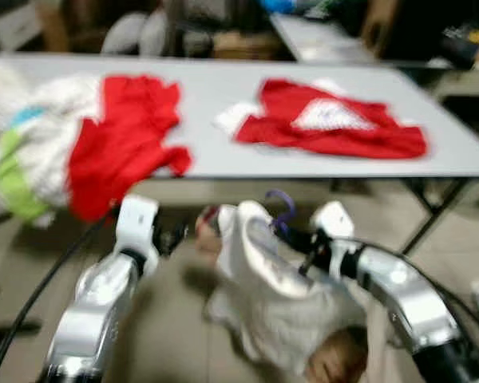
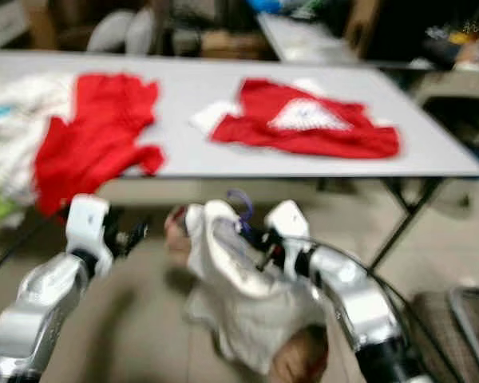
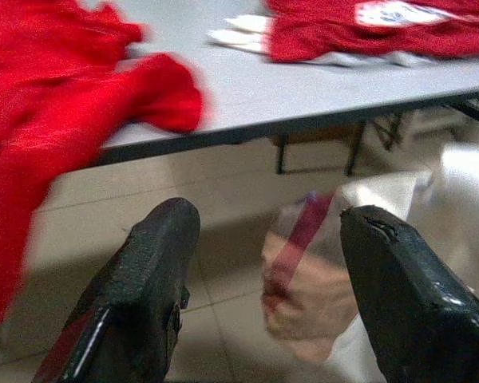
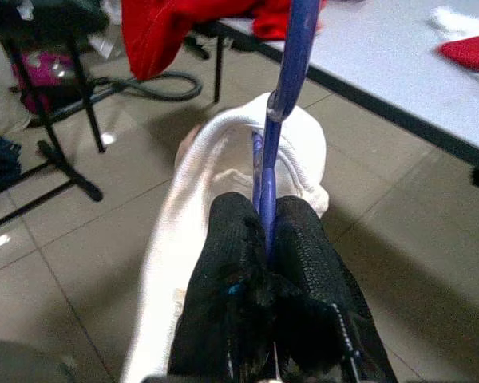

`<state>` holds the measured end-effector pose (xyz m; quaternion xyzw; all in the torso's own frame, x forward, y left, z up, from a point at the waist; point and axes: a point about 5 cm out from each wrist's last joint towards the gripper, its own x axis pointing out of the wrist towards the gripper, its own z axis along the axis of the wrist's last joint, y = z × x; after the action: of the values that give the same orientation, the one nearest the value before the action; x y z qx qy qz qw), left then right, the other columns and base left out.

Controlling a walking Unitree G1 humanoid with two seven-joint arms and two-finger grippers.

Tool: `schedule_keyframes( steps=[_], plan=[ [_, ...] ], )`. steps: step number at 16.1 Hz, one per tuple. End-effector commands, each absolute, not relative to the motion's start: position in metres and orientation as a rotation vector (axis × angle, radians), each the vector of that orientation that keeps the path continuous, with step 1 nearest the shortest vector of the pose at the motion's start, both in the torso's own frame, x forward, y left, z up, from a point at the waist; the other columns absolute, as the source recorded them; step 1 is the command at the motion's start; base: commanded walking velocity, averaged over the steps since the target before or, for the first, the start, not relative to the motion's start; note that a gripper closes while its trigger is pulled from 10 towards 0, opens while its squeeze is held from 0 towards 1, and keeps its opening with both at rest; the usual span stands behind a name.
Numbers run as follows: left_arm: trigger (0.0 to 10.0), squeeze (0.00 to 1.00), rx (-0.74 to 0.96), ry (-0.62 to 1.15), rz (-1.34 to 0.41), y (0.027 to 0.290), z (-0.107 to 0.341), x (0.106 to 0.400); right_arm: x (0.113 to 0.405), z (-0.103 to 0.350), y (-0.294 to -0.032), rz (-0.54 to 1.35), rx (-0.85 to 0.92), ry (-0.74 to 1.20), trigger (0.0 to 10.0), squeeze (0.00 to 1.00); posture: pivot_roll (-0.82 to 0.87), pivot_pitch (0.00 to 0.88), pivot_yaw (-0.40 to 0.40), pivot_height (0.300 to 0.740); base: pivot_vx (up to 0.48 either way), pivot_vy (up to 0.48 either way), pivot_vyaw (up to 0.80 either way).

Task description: Hang hanger

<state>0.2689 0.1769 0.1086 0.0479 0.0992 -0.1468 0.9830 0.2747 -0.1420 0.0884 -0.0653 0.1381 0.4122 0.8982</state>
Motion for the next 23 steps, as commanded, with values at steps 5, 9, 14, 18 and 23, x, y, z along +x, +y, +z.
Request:
schedule_keyframes(
  steps=[5, 9, 14, 18, 23],
  plan=[
    [10.0, 0.00, 0.121, 0.200, -0.295, 0.182, 0.109, 0.269, 0.281, 0.096, -0.134, 0.905, -0.155, 0.243, 10.0, 0.00, -0.05, 0.000, -0.020, 0.740, 0.357, 0.000, 0.80],
    [10.0, 0.00, 0.124, 0.210, -0.295, 0.184, 0.107, 0.267, 0.281, 0.094, -0.128, 0.947, -0.152, 0.245, 10.0, 0.00, -0.03, 0.000, -0.033, 0.740, 0.355, 0.000, 0.80],
    [10.0, 0.00, 0.133, 0.226, -0.309, 0.186, 0.106, 0.260, 0.278, 0.090, -0.125, 0.993, -0.148, 0.253, 10.0, 0.00, -0.01, 0.000, -0.031, 0.740, 0.349, 0.000, 0.80],
    [10.0, 0.00, 0.138, 0.229, -0.326, 0.185, 0.106, 0.260, 0.277, 0.088, -0.123, 1.004, -0.147, 0.252, 10.0, 0.00, -0.01, 0.000, -0.025, 0.740, 0.348, 0.000, 0.80],
    [10.0, 0.00, 0.141, 0.238, -0.349, 0.182, 0.105, 0.256, 0.275, 0.084, -0.120, 1.024, -0.138, 0.259, 10.0, 0.00, 0.00, 0.000, -0.026, 0.740, 0.347, 0.000, 0.80]
  ],
)
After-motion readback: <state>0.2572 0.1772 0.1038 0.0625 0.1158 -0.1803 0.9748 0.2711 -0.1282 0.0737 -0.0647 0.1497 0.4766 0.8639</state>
